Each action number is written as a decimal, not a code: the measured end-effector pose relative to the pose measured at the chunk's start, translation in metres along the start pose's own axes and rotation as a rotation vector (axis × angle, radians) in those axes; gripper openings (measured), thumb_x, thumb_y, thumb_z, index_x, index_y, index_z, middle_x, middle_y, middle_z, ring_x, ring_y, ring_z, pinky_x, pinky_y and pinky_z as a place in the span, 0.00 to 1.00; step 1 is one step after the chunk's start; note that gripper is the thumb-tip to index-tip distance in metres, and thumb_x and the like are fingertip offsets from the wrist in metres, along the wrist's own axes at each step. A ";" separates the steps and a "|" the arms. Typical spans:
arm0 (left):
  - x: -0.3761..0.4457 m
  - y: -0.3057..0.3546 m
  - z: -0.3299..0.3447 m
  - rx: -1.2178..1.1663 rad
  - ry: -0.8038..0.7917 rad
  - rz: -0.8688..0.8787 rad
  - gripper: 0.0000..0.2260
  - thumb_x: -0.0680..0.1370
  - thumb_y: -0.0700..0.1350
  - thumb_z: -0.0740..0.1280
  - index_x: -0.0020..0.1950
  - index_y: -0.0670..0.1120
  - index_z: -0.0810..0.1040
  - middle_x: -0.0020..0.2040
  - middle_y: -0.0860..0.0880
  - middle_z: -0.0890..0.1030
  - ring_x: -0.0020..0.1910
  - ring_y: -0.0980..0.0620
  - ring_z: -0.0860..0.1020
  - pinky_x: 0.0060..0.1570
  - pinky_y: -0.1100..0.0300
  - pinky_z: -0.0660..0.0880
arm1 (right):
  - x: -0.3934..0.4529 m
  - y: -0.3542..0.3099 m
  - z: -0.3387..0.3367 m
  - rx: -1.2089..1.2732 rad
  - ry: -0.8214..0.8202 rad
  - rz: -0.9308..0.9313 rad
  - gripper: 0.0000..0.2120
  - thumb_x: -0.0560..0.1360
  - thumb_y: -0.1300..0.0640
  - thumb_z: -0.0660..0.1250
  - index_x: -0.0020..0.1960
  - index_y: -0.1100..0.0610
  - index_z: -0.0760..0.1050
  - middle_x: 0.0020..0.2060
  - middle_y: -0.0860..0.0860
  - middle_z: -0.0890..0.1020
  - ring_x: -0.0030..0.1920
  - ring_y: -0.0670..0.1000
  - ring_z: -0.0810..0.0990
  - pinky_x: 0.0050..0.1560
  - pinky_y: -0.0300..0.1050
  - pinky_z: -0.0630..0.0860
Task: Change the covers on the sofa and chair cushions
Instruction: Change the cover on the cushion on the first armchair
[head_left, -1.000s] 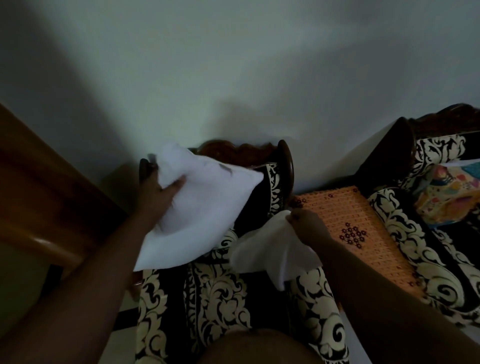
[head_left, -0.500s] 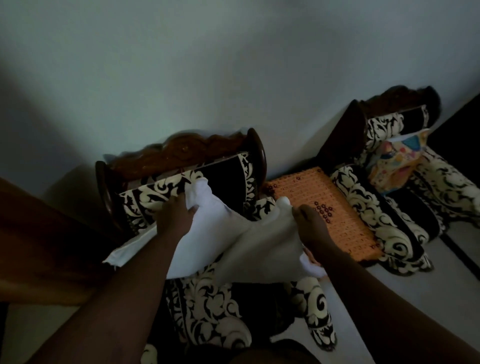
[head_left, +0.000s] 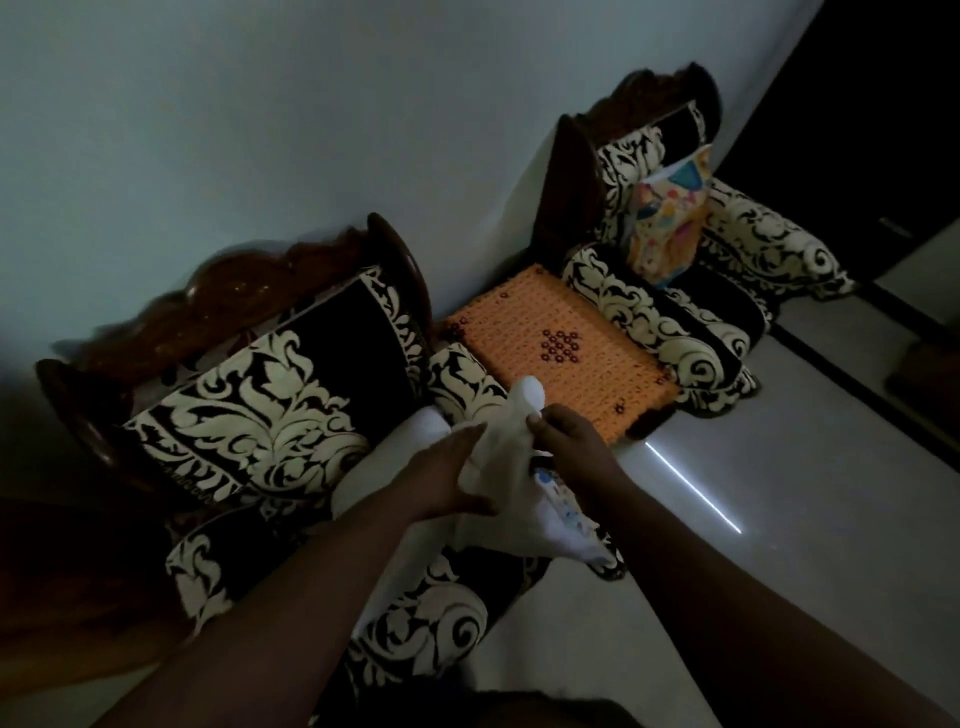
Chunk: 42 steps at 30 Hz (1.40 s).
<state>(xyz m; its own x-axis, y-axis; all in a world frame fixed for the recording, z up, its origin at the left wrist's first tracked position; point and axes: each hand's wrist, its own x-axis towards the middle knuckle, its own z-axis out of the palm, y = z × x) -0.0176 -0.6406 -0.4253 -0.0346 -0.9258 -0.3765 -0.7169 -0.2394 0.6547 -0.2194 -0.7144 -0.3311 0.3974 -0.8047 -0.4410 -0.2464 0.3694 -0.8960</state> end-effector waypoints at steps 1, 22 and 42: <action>-0.006 0.009 0.010 0.017 0.012 -0.003 0.55 0.62 0.71 0.75 0.82 0.59 0.52 0.81 0.57 0.59 0.77 0.56 0.62 0.73 0.53 0.65 | -0.009 0.002 -0.010 0.036 0.004 0.001 0.13 0.83 0.54 0.64 0.53 0.65 0.76 0.44 0.57 0.83 0.46 0.56 0.83 0.48 0.53 0.81; -0.073 0.234 0.174 0.191 0.162 -0.089 0.40 0.68 0.73 0.69 0.73 0.53 0.69 0.65 0.49 0.79 0.60 0.45 0.80 0.53 0.48 0.78 | -0.219 0.064 -0.195 0.816 0.332 -0.046 0.21 0.81 0.50 0.63 0.66 0.63 0.77 0.58 0.63 0.83 0.61 0.61 0.82 0.62 0.57 0.79; -0.169 0.376 0.275 -0.828 -0.420 0.035 0.06 0.80 0.40 0.64 0.51 0.48 0.81 0.44 0.44 0.85 0.40 0.45 0.81 0.35 0.59 0.76 | -0.435 0.227 -0.198 0.292 1.381 0.154 0.12 0.80 0.52 0.57 0.54 0.60 0.71 0.48 0.55 0.79 0.49 0.55 0.79 0.42 0.49 0.75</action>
<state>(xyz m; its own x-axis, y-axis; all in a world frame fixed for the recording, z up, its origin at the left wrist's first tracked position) -0.4731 -0.4937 -0.2958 -0.4119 -0.7936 -0.4479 0.0098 -0.4953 0.8687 -0.6228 -0.3722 -0.3327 -0.8276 -0.4855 -0.2818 0.0485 0.4382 -0.8975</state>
